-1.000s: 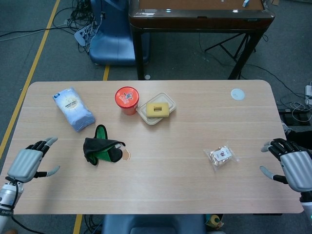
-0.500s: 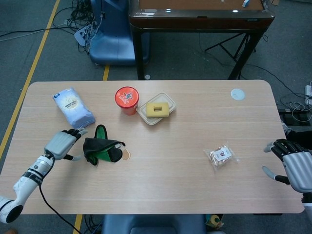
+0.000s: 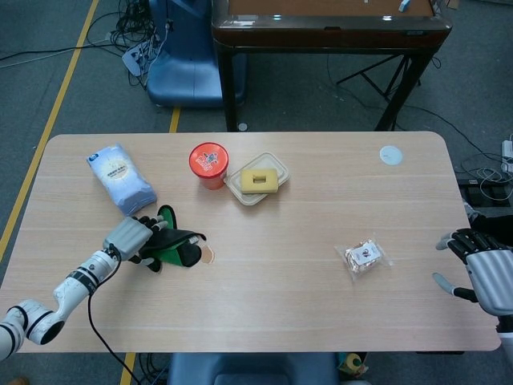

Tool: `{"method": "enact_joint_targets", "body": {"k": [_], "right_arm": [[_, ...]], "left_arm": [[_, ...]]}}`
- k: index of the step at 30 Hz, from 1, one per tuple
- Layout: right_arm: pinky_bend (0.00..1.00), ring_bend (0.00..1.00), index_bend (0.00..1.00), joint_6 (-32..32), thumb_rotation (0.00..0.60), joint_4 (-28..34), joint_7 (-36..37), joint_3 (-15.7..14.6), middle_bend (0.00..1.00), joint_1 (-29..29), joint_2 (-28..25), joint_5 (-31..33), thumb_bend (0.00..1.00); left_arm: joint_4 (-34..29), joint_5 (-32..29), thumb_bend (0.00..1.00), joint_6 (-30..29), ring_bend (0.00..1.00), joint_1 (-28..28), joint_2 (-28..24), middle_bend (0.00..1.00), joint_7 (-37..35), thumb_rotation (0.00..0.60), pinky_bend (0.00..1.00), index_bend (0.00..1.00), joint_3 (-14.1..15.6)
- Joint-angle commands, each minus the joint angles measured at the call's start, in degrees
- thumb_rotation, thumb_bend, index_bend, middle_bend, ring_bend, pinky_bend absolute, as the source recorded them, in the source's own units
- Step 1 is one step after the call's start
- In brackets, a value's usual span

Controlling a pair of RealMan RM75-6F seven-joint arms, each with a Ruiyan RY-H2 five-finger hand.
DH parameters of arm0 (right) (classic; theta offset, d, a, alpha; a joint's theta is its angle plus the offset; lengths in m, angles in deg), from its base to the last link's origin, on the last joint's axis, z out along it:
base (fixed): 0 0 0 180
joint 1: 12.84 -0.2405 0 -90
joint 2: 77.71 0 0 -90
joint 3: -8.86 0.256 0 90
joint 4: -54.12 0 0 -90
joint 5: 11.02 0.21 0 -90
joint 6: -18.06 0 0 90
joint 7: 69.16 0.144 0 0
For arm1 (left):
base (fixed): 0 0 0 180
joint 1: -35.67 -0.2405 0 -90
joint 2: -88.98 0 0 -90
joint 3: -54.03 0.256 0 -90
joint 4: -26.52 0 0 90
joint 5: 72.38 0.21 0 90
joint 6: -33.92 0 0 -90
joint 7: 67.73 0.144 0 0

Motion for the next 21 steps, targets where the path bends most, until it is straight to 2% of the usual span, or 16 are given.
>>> {"method": "enact_joint_targets", "body": {"k": [1, 6, 11, 14, 21], "right_arm": [[0.29, 0.24, 0.4, 0.0, 0.6, 0.0, 0.0, 0.0, 0.36, 0.1, 0.0, 0.2, 0.28], [0.29, 0.24, 0.4, 0.0, 0.6, 0.0, -0.1, 0.0, 0.36, 0.3, -0.1, 0.5, 0.28], [0.29, 0.24, 0.4, 0.1, 0.6, 0.3, -0.5, 0.1, 0.36, 0.4, -0.2, 0.7, 0.28], [0.29, 0.24, 0.4, 0.0, 0.6, 0.5, -0.7, 0.1, 0.36, 0.3, -0.3, 0.8, 0.28], [0.29, 0.24, 0.4, 0.1, 0.6, 1.2, -1.4, 0.2, 0.36, 0.4, -0.5, 0.9, 0.28]], "left_arm": [[3.4, 0.7, 0.18, 0.4, 0.21, 0.8, 2.5, 0.1, -1.2, 0.6, 0.43, 0.12, 1.2], [7.1, 1.4, 0.18, 0.0, 0.18, 1.2, 4.9, 0.08, -3.6, 0.6, 0.46, 0.17, 2.5], [10.3, 3.2, 0.18, -1.8, 0.18, 1.4, 6.7, 0.08, -8.0, 0.6, 0.5, 0.33, 3.8], [12.1, 3.9, 0.18, -2.8, 0.22, 1.5, 7.8, 0.11, -11.2, 0.6, 0.53, 0.41, 4.5], [17.6, 5.8, 0.18, -5.8, 0.35, 1.3, 10.9, 0.25, -17.3, 0.6, 0.71, 0.5, 6.2]]}}
